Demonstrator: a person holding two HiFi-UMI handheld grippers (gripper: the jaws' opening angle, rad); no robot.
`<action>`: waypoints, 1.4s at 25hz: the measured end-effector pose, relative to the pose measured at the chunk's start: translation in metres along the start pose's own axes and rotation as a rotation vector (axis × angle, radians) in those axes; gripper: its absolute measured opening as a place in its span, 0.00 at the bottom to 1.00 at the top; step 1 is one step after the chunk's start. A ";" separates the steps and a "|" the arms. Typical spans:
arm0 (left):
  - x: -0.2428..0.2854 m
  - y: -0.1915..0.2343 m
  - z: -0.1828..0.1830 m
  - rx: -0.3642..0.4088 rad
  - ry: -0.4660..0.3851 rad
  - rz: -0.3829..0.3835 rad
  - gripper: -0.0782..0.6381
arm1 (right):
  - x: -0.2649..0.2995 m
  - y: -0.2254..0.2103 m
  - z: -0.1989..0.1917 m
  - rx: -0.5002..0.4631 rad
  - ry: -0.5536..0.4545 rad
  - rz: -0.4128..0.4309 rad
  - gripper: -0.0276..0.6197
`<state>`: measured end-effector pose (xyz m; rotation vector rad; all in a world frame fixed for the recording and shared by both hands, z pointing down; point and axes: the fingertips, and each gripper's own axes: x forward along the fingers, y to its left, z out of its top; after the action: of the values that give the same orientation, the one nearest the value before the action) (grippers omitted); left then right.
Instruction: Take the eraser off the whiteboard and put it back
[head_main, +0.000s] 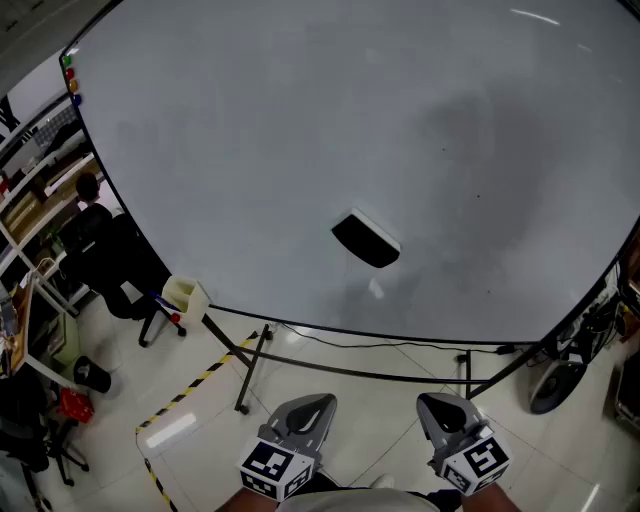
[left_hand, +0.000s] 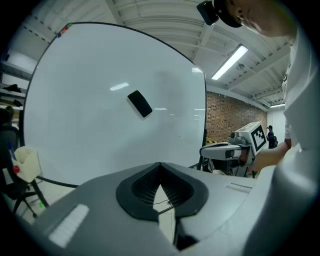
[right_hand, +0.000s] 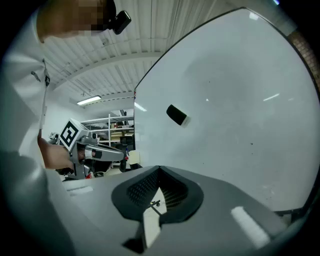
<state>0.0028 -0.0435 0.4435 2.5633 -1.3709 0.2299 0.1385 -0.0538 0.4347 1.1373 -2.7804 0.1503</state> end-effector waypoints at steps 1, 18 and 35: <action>0.003 0.007 0.002 -0.002 -0.004 -0.002 0.13 | 0.005 0.000 0.001 0.001 0.000 -0.003 0.05; 0.023 0.101 0.035 0.041 -0.020 -0.262 0.13 | 0.098 0.026 0.014 -0.022 0.023 -0.249 0.05; 0.037 0.093 0.026 -0.010 -0.019 -0.224 0.13 | 0.102 0.020 0.024 -0.101 0.063 -0.153 0.05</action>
<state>-0.0539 -0.1300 0.4387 2.6889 -1.0747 0.1593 0.0499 -0.1136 0.4268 1.2903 -2.6012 0.0291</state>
